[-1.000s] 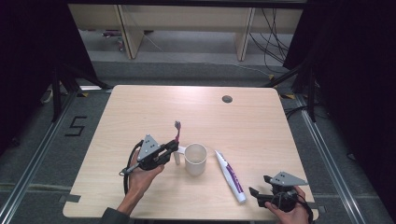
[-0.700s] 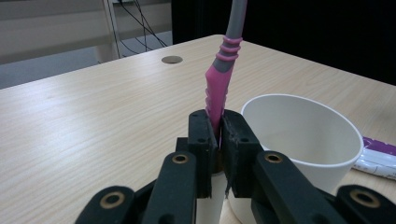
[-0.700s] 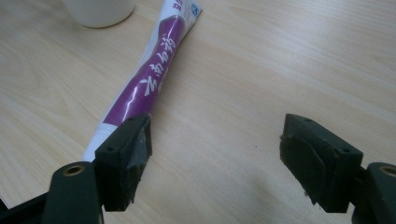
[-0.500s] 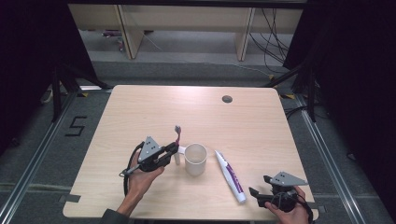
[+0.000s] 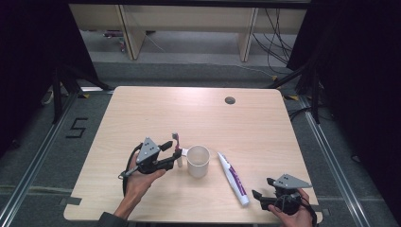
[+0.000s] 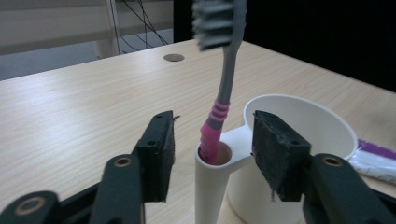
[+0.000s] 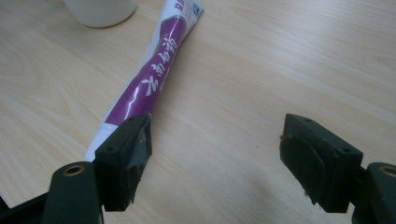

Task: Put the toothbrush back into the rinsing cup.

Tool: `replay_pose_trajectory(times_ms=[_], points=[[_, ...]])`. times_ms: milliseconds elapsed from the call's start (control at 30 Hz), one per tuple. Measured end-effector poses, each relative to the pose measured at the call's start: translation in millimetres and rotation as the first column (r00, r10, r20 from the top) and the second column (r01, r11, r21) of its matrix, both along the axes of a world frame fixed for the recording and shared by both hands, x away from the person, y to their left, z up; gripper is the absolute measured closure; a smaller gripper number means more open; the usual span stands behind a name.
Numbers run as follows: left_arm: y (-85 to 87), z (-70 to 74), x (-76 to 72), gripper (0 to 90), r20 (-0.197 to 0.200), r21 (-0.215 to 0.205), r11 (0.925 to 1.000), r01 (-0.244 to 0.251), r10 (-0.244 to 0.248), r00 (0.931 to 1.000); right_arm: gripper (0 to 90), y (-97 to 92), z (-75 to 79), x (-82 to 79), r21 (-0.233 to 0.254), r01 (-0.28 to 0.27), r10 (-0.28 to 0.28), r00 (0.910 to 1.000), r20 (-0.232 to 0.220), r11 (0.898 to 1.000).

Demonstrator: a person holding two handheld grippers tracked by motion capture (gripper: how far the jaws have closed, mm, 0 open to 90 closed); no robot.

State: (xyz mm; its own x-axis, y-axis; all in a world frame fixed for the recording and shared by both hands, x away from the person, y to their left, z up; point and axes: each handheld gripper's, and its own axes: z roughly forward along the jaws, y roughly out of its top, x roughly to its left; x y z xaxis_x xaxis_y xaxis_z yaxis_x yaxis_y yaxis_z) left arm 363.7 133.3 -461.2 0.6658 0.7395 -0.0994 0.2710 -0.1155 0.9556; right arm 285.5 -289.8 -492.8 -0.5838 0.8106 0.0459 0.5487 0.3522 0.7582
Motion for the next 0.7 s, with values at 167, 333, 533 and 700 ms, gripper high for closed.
replay_pose_trajectory(times_ms=[167,333,533,700], points=[[4.4,10.6,-6.5,38.5,-0.009,-0.014,0.9999,-0.004,0.004,0.9999,26.1,0.5,0.2,-0.2,0.001,-0.001,0.001,1.0,0.0,1.0],[9.3,18.5,-12.9,33.0,-0.014,-0.02,0.9998,0.004,-0.004,0.9999,26.2,2.4,0.2,-1.7,0.018,0.018,-0.017,0.9995,-0.025,1.0],[14.3,17.3,-20.1,28.5,-0.042,-0.032,0.9995,0.001,-0.002,0.9991,26.2,2.4,0.2,-1.2,0.021,0.02,-0.02,0.9997,-0.012,1.0],[16.1,13.7,-25.4,27.1,-0.071,-0.023,0.9997,-0.012,0.01,0.9974,26.5,1.7,0.4,-1.2,0.033,0.026,-0.026,0.9995,-0.017,0.999]])
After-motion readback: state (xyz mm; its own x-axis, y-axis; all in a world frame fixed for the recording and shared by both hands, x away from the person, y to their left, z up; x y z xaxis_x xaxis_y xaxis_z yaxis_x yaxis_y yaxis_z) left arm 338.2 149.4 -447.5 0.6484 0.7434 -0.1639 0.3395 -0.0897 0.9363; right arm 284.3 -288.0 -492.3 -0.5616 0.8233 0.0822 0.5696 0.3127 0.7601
